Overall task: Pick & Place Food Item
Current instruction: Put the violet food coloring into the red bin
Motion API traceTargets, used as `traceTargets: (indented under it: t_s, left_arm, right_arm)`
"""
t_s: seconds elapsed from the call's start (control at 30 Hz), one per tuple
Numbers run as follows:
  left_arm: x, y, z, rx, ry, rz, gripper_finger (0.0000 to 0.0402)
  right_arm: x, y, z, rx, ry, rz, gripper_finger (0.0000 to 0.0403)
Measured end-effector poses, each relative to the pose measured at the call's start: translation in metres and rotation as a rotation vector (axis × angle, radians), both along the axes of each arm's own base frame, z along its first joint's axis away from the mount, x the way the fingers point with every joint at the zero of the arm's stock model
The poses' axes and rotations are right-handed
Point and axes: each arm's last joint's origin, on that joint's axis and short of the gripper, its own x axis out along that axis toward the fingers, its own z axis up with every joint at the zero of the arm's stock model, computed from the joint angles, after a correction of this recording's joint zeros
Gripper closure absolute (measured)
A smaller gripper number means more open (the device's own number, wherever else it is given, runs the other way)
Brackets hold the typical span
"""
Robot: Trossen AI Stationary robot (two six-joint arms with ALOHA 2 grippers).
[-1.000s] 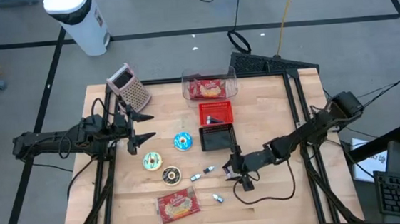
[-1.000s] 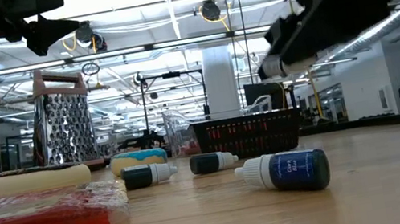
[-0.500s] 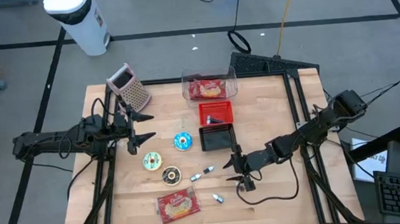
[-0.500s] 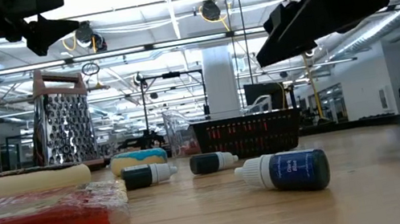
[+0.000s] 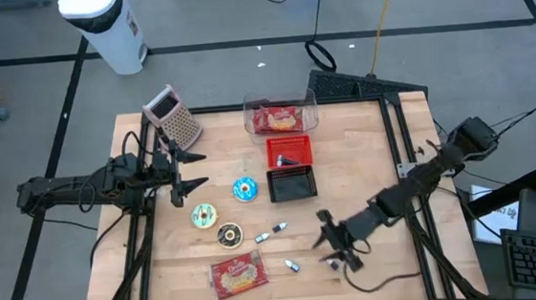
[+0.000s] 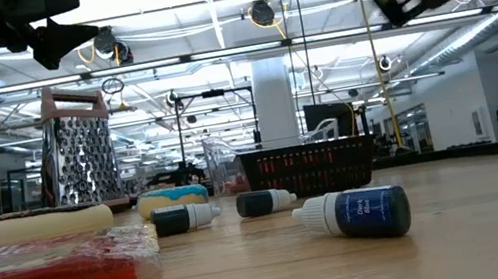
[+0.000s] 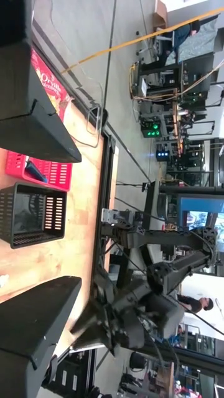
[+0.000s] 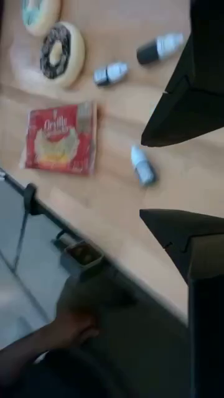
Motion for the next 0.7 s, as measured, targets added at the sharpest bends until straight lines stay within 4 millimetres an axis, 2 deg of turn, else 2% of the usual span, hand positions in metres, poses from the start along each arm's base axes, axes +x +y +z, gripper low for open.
traceTargets:
  t_s: [0.13, 0.23, 0.43, 0.5, 0.57, 0.7]
  left_arm:
    - [0.0, 0.0, 0.0, 0.0, 0.0, 0.0, 0.0091]
    - [0.0, 0.0, 0.0, 0.0, 0.0, 0.0, 0.0091]
    - [0.0, 0.0, 0.0, 0.0, 0.0, 0.0, 0.0092]
    - [0.0, 0.0, 0.0, 0.0, 0.0, 0.0, 0.0091]
    - [0.0, 0.0, 0.0, 0.0, 0.0, 0.0, 0.0091]
    - [0.0, 0.0, 0.0, 0.0, 0.0, 0.0, 0.0091]
  right_arm:
    - [-0.017, 0.025, -0.001, 0.049, 0.146, -0.046, 0.0225]
    - [-0.025, 0.043, 0.0, 0.165, 0.173, -0.051, 0.0188]
    - [-0.04, 0.069, 0.015, 0.415, 0.168, 0.004, 0.0122]
    - [-0.039, 0.072, 0.022, 0.489, 0.13, 0.01, 0.0112]
    - [-0.036, 0.069, 0.023, 0.535, 0.135, -0.068, 0.0107]
    - [-0.034, 0.066, 0.019, 0.377, 0.246, -0.251, 0.0107]
